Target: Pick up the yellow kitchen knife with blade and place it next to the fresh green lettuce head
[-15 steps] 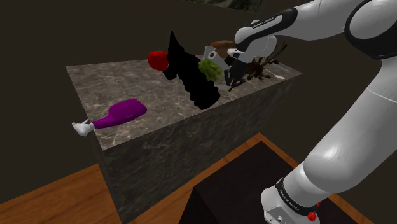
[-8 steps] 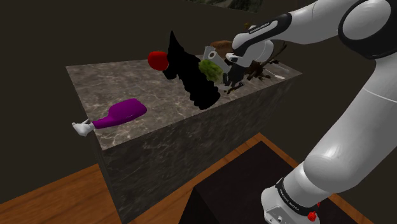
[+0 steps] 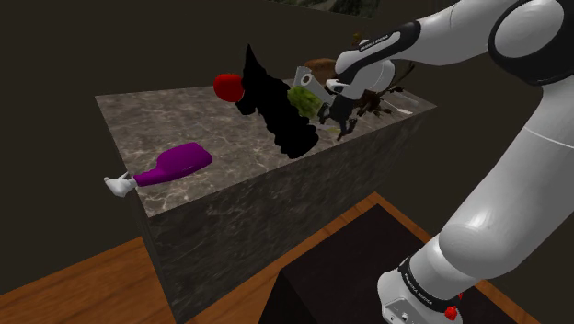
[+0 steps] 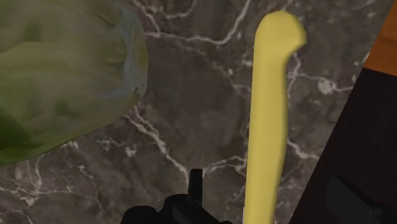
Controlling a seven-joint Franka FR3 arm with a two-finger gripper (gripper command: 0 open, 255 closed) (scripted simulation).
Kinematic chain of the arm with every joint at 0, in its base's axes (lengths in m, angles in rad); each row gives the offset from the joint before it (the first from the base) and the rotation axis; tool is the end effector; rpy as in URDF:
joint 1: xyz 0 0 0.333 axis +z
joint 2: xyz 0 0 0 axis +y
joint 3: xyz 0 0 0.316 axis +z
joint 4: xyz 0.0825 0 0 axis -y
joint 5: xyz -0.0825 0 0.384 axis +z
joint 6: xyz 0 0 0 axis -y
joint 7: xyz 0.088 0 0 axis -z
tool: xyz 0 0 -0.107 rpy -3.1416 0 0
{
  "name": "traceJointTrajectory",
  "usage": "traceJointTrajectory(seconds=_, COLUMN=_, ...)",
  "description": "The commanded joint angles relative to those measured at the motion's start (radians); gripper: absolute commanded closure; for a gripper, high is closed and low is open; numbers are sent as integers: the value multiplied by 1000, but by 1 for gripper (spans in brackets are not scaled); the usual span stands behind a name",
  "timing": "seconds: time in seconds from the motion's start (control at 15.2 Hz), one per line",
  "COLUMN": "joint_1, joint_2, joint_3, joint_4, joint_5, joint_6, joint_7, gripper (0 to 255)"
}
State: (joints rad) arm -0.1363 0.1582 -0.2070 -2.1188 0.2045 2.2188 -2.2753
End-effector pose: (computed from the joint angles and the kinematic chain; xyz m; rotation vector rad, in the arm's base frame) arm 0.5291 -0.1806 0.3358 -1.8912 -2.3970 -0.1670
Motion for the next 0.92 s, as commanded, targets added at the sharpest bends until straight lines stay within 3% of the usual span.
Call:
traceJointTrajectory(seconds=0.0, joint_1=0, joint_2=0, joint_3=0, joint_4=-1, joint_5=0, joint_6=0, joint_7=0, gripper=0)
traceJointTrajectory(seconds=0.33, joint_1=-5, joint_2=-54, joint_3=-10, joint_4=65, joint_5=-28, joint_6=-118, joint_7=18, gripper=0)
traceJointTrajectory(seconds=0.86, joint_1=-5, joint_2=-54, joint_3=-10, joint_4=65, joint_5=-28, joint_6=-118, joint_7=18, gripper=0)
